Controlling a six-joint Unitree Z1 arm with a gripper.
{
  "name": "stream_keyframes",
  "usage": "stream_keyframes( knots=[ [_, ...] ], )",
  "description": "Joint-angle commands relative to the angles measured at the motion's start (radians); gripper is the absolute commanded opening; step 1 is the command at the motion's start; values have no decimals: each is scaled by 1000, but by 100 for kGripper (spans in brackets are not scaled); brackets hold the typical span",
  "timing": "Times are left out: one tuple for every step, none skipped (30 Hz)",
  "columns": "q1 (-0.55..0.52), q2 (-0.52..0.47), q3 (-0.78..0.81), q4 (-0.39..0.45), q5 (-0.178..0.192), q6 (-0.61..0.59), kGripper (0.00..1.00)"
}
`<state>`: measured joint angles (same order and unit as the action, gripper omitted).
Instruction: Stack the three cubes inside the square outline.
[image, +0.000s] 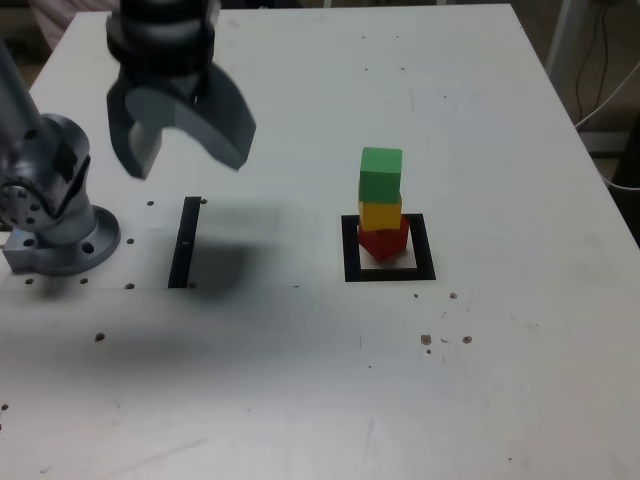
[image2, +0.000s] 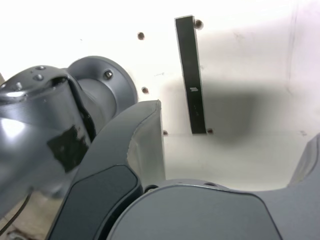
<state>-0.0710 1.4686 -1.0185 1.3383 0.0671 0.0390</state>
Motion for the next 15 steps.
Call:
stream_keyframes(
  knots=[
    [4,11,55,-56,2,-8,100],
    [5,14,79,-80,-1,-9,100],
    [7,18,101,-101,-4,-9,100],
    [8,21,119,-118,-7,-9,100],
    [10,24,134,-131,-11,-9,100],
    [11,27,146,-138,-14,-9,100],
    [11,31,154,-142,-17,-8,100],
    [11,34,161,-144,-21,-8,100],
    [11,37,169,-148,-26,-8,100],
    [11,39,178,-153,-32,-8,100],
    [11,39,189,-158,-36,-8,100],
    [11,38,201,-164,-40,-9,100],
    [11,36,213,-169,-44,-10,100],
    [11,33,225,-174,-46,-10,100],
    [11,29,236,-179,-48,-11,100]
  ],
)
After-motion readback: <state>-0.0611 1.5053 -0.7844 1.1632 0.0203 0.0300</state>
